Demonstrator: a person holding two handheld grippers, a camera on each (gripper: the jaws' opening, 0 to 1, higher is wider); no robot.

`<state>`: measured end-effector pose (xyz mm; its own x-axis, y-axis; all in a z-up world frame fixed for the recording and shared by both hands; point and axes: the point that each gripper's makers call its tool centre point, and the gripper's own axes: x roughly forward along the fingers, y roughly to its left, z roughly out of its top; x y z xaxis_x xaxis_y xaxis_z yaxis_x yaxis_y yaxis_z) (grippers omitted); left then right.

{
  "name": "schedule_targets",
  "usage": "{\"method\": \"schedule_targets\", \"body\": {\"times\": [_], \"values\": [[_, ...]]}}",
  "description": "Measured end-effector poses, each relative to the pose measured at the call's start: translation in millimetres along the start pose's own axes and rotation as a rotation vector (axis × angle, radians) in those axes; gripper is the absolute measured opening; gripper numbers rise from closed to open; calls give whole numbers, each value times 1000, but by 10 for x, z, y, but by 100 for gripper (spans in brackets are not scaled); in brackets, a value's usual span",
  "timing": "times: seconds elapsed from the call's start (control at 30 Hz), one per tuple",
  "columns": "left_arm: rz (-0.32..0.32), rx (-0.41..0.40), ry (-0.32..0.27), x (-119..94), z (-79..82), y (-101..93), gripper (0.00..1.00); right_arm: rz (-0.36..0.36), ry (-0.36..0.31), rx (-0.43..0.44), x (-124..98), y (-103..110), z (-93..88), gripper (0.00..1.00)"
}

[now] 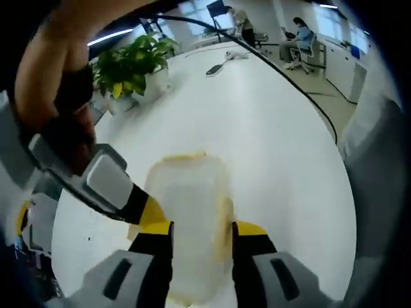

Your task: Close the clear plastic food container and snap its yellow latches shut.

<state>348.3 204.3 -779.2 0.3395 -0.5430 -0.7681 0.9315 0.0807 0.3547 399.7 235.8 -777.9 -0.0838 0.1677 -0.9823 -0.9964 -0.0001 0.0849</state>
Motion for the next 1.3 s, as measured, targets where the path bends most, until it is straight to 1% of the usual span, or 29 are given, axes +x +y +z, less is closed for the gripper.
{"method": "schedule_targets", "body": {"times": [0.03,0.07,0.1,0.37,0.5,0.63,0.73,0.83,0.97,1.0,1.1,1.13,1.17,1.3], "values": [[1,-1,0,12,0,-8,31,1,-3,-1,0,2,1,33],[7,28,12,22,-15,-9,32,2,-5,1,1,1,1,33],[10,58,7,22,2,-6,32,6,-9,2,0,3,1,33],[9,56,22,6,-13,-5,33,47,-39,41,13,-1,-5,34],[6,51,20,-1,-16,-4,32,42,-22,39,17,6,4,34],[19,57,36,0,-14,-12,31,40,7,25,19,5,1,33],[28,66,30,-10,-20,-15,30,57,17,21,18,-5,-5,33],[36,58,23,-8,-22,-11,29,79,22,14,27,-10,-6,33],[48,66,59,7,-15,-23,28,95,27,9,28,12,-22,32],[51,65,61,6,-18,-24,28,95,30,8,29,11,-23,32],[70,81,63,9,-28,-29,27,105,26,19,32,4,-27,32],[148,117,104,-40,-82,106,26,114,22,23,37,15,-24,32],[96,91,82,-3,-59,4,26,112,23,21,35,10,-24,32],[93,84,83,-13,-36,4,26,115,0,26,22,4,-31,32]]}}
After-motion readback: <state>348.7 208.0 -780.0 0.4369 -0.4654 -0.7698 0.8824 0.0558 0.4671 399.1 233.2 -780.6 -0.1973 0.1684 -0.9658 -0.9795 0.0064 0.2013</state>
